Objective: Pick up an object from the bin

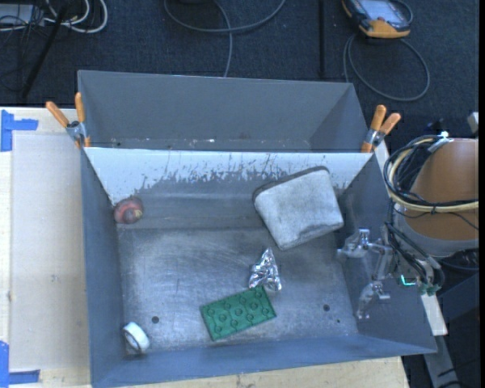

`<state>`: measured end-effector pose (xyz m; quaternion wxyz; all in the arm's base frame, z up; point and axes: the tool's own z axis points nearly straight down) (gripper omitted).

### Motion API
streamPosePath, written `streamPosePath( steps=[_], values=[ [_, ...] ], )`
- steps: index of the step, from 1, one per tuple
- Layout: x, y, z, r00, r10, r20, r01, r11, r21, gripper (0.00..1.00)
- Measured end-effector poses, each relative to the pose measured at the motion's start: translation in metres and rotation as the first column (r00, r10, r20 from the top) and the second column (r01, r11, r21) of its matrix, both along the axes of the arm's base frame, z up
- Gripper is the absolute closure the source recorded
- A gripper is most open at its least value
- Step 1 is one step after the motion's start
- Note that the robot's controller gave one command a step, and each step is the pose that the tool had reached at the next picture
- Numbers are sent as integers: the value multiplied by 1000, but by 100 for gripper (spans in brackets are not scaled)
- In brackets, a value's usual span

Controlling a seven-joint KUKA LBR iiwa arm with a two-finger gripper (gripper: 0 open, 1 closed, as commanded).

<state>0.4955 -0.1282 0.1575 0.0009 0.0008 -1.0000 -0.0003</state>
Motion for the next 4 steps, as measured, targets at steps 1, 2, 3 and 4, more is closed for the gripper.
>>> streamPosePath(
  steps=[1, 2, 3, 4],
  values=[
    [-11, 46, -39, 976, 217, -3, -217, 976, 3, 0],
    [18, 157, -31, 981, 195, 4, -195, 981, 4, 0],
    [28, 157, -87, 989, 147, 1, -147, 989, 1, 0],
    [27, 157, -85, 988, 153, -1, -153, 988, 0, 100]
  ],
)
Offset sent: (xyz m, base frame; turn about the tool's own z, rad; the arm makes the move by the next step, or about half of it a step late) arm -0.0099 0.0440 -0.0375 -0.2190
